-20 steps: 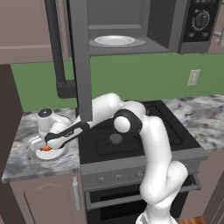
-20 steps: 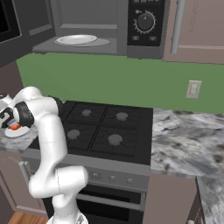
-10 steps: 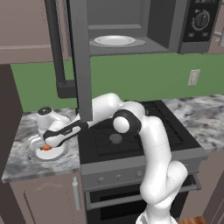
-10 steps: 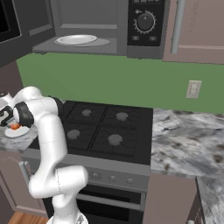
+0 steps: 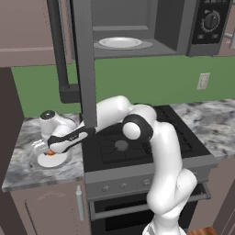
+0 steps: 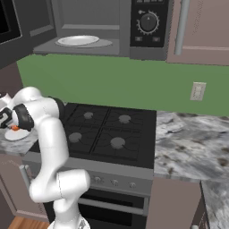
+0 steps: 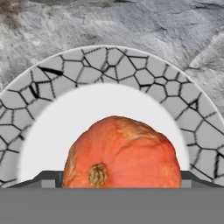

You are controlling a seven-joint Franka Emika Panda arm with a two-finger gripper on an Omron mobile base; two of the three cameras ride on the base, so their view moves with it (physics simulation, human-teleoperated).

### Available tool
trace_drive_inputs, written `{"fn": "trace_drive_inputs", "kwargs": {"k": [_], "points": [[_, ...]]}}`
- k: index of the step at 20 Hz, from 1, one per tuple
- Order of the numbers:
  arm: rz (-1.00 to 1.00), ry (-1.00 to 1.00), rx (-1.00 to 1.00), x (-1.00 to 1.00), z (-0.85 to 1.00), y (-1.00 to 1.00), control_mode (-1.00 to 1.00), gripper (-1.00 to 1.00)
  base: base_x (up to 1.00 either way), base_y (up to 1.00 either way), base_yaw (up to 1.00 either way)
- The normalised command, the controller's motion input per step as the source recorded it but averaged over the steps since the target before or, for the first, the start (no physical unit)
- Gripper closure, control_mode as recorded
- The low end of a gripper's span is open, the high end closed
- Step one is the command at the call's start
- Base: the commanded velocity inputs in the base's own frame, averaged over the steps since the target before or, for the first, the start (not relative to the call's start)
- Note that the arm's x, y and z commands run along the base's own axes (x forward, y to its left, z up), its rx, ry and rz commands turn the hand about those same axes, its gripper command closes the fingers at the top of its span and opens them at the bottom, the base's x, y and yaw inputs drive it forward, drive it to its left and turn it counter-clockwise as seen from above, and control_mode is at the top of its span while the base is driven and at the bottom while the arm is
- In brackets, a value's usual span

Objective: Pick the squash from the counter and place it in the microwave. Then turn on the microwave.

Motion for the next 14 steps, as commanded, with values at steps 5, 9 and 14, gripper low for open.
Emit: {"fn": "trace_drive_inputs", "kwargs": {"k": [5, 9, 14], "points": [[0.0, 0.0, 0.04, 0.0, 0.32, -0.2, -1.0, 1.0, 0.0, 0.0, 0.0], [0.0, 0.0, 0.03, 0.0, 0.2, -0.21, -1.0, 1.0, 0.0, 0.0, 0.0], [0.0, -0.01, 0.0, 0.0, 0.11, -0.26, -1.0, 1.0, 0.0, 0.0, 0.0]]}}
